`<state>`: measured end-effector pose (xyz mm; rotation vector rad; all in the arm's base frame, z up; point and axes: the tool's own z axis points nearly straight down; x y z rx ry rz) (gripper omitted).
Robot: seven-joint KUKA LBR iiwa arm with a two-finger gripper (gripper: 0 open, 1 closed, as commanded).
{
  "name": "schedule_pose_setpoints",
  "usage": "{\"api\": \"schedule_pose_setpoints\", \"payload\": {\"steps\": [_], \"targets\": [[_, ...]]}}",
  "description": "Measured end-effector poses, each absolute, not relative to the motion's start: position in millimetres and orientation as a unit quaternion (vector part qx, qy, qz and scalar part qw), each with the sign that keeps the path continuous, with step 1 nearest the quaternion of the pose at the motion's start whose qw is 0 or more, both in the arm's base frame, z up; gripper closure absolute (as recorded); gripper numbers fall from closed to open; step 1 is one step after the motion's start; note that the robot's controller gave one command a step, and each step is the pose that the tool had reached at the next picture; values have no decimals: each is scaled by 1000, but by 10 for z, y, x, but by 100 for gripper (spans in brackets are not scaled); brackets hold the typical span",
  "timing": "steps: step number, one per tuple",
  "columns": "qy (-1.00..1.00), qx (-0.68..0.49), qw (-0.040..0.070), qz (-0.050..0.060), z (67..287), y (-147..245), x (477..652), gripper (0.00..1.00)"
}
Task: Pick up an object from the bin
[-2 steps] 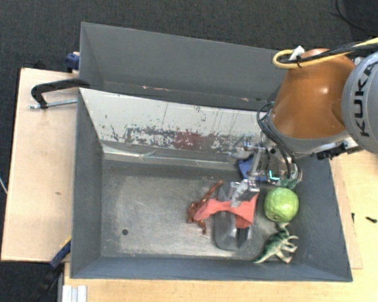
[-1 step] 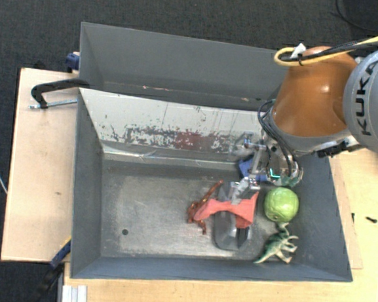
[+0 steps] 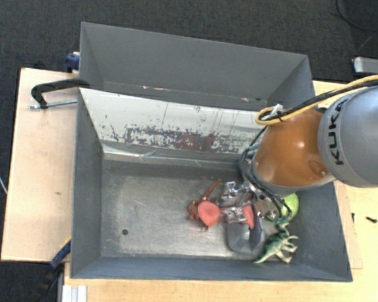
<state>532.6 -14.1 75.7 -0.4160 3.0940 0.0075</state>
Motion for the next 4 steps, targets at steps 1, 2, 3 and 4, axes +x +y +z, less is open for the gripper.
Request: {"api": "schedule_pose_setpoints", "payload": {"steps": [1,2,3,4], "targets": [[991,-131,10,3,756,-150,5320,100],[992,-126,-1,2,1116,-202,5343,100],[992,-123,0,1,1729,-235,5305,100],[1000,-20,2,1,1888,-80,5492,100]]}}
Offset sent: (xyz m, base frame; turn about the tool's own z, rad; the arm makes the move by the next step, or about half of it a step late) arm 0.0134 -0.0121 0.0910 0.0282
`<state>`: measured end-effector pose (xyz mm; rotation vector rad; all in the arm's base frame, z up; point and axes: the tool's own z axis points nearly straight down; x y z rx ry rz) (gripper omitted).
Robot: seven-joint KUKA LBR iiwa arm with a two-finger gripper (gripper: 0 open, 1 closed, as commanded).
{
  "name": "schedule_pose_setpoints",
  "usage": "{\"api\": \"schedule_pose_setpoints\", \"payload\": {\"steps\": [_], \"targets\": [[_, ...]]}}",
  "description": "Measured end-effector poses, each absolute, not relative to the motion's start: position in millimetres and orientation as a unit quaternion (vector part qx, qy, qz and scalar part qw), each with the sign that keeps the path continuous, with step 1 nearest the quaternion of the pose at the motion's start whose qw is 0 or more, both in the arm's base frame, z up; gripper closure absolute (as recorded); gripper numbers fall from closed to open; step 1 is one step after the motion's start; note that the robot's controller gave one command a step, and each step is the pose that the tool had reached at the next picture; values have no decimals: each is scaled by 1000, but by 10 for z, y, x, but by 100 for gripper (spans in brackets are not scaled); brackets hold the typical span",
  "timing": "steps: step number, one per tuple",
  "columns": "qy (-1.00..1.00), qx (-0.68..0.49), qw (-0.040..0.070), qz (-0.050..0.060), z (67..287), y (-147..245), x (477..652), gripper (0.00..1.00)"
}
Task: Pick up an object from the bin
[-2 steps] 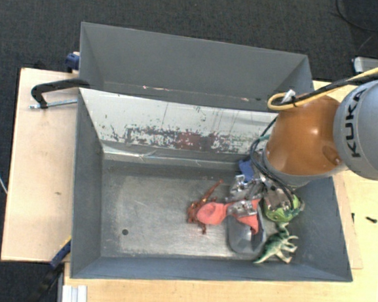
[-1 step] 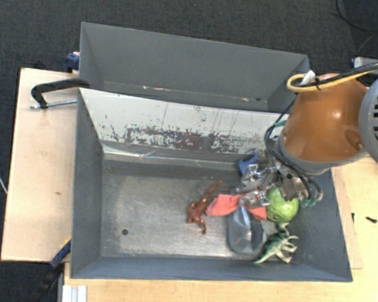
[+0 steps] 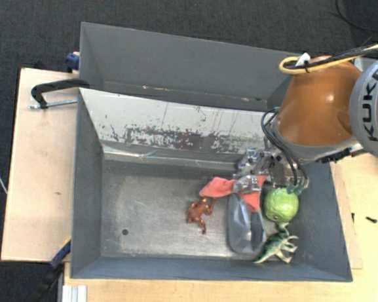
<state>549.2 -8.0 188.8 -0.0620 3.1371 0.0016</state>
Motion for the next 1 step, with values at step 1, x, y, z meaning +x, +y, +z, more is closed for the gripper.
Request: {"api": "schedule_pose_setpoints", "payload": {"steps": [1], "targets": [[1000,-20,2,0,1888,-81,5492,100]]}}
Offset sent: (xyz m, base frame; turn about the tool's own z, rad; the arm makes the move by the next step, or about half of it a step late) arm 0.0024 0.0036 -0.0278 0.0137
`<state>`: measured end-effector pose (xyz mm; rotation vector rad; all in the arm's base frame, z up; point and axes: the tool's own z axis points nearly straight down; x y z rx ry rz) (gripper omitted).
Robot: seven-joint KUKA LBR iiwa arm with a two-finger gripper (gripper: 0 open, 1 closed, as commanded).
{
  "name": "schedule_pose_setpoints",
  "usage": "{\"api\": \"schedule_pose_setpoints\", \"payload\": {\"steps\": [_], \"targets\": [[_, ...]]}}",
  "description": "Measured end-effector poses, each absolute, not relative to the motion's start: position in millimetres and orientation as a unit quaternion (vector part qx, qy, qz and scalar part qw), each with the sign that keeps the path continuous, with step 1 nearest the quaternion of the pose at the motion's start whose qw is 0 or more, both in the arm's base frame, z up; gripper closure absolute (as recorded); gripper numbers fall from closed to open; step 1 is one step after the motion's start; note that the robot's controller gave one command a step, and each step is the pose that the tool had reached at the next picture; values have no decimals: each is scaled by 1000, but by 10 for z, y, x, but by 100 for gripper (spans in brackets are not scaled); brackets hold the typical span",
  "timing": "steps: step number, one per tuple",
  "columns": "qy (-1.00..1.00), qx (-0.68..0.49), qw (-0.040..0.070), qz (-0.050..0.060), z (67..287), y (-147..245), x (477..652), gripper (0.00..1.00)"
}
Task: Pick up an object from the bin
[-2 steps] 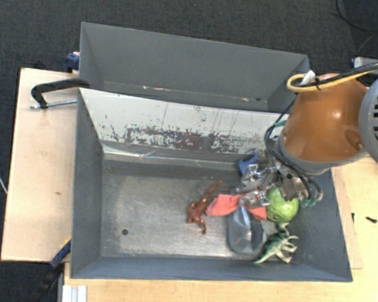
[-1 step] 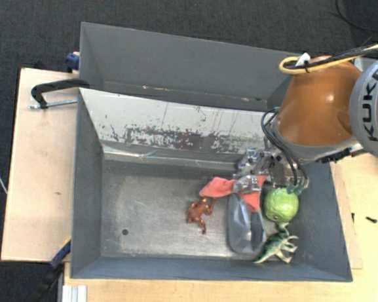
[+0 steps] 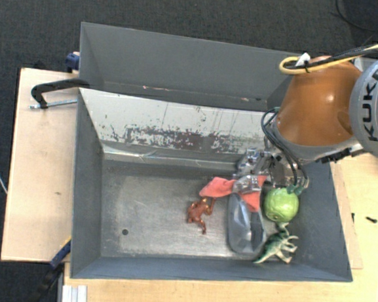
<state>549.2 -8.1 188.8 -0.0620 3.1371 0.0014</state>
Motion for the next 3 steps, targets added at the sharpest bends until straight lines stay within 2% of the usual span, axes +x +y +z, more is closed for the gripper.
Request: {"api": "schedule_pose_setpoints", "payload": {"steps": [2,3], "targets": [[1000,-17,0,1,1605,-57,5502,100],[1000,-10,3,1,2387,53,5510,100]]}}
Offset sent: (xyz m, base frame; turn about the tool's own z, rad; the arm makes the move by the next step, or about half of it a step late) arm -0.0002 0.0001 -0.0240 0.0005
